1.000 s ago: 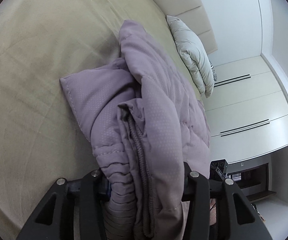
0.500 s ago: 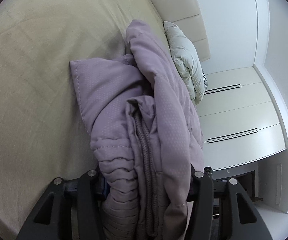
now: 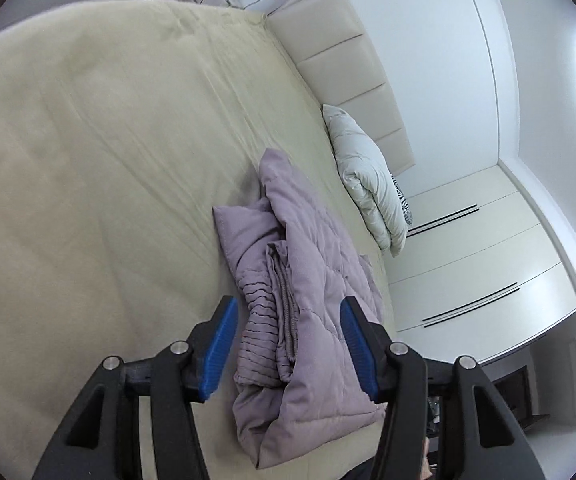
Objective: Fold large clothes
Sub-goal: 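Withdraw both open grippers from the folded coat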
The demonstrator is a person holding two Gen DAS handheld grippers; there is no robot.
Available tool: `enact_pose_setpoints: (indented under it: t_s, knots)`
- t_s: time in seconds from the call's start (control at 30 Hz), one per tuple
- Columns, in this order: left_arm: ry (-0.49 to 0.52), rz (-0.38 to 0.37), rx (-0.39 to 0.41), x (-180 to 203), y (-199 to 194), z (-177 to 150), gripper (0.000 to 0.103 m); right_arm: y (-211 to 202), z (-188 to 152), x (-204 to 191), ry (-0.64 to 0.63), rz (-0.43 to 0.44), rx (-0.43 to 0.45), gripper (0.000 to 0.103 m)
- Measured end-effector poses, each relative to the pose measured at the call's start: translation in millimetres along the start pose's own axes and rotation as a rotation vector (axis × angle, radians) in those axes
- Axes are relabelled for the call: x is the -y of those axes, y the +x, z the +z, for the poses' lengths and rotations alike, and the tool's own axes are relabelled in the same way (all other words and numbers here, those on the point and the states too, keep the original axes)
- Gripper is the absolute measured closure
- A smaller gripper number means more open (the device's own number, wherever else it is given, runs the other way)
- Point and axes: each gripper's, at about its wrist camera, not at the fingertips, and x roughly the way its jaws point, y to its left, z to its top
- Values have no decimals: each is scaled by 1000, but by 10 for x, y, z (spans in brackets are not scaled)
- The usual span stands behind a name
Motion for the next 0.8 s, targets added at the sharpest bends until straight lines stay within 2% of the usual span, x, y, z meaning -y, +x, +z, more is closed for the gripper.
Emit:
enact_pose_setpoints:
  t_s: [0.03,0.07,0.13,0.2,0.23,0.3,0.37,0.43,0.53,0.6,0.67,0.73,0.8]
  knots:
    - [50,44,28,137,-94,-20,45,-103,-10,-31,-24,-7,19,49]
    - [113,90,60,314,-166,-43,37,-293,33,44,-62,-23,37,49]
    - [258,195,130,689,-318,-155,25,-369,-56,-238,-165,-96,79,49]
    - [401,312,209,1083,-409,-271,3,-338,-155,-587,-299,-157,124,49]
    - [466,364,259,1277,-455,-355,0,-368,-223,-798,-371,-191,147,47]
    - [557,430,341,1612,-509,-511,0,-476,-367,-1188,-495,-267,207,23]
    - [627,467,383,1918,-512,-657,0,-619,-532,-1528,-592,-277,306,17]
    - [692,516,426,2237,-436,-775,0,-719,-737,-1826,-664,-274,431,2]
    - [802,606,548,2633,-441,-1041,0,-779,-934,-2166,-685,-383,520,0]
    - [895,637,632,2851,-449,-1225,0,-829,-1025,-2343,-713,-380,516,0]
    - [952,665,693,3032,-483,-1374,0,-869,-1082,-2498,-742,-370,470,0]
    - [922,720,700,3145,-499,-1423,0,-933,-1138,-2632,-739,-354,450,0]
    - [866,740,654,3221,-495,-1421,0,-997,-1237,-2811,-734,-348,456,0]
